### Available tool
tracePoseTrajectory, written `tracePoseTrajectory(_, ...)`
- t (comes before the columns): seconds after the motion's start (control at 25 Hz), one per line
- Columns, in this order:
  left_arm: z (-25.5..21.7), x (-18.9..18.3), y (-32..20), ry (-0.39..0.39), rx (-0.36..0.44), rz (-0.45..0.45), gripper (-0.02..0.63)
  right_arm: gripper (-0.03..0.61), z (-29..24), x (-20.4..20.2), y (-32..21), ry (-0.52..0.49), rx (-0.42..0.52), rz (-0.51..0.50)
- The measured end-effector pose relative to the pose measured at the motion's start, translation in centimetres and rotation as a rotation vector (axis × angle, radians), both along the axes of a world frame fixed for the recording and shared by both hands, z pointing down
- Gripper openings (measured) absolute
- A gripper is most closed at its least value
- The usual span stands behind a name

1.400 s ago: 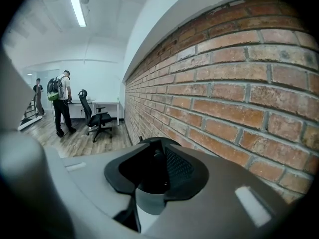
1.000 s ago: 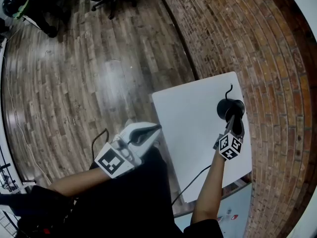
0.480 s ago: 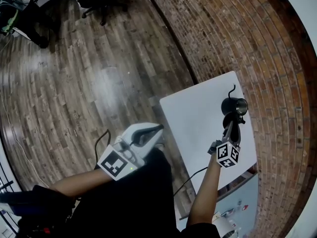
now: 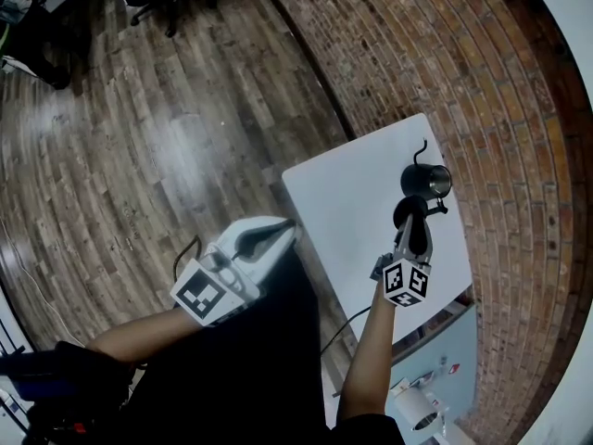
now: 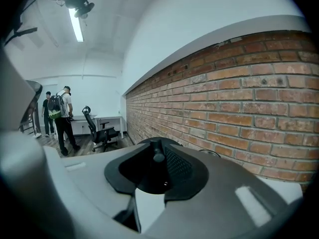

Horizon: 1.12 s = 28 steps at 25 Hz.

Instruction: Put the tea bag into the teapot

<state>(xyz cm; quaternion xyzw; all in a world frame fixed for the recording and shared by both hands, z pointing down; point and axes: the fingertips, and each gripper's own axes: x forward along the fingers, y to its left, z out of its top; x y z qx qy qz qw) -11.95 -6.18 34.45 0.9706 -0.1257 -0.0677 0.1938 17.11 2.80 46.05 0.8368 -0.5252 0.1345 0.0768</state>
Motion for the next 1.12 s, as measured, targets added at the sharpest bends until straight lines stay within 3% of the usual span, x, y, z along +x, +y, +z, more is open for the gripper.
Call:
tracePoseTrajectory(0.16, -0.8, 2.6, 0.0, 0.021, 0.034, -0.011, -0.002, 0.089, 1.1, 0.5, 0.0, -0.014, 0.004, -0.031)
tracePoseTrajectory(0.4, -1.0, 6.0, 0.9, -0.018, 0.055, 0.012, -0.002, 0.091, 3.0, 0.4, -0.2, -0.044, 0.031, -0.066)
tracePoseTrajectory(0.6, -0.3, 8.1, 1.5, -0.054, 0.066, 0.009, -0.002, 0.091, 4.7, 0.2, -0.5, -0.161, 0.111, -0.072)
tracePoseTrajectory(0.84, 0.1, 10.7, 1.6, -0.083, 0.093, 0.006, -0.002, 0.091, 7.5, -0.4, -0.8, -0.195, 0.076, -0.163)
tracePoseTrajectory(1.12, 1.1, 11.8, 1.1, -0.140, 0.108, -0.020, -0.002, 0.091, 10.1, 0.3, -1.0, -0.324, 0.124, -0.171)
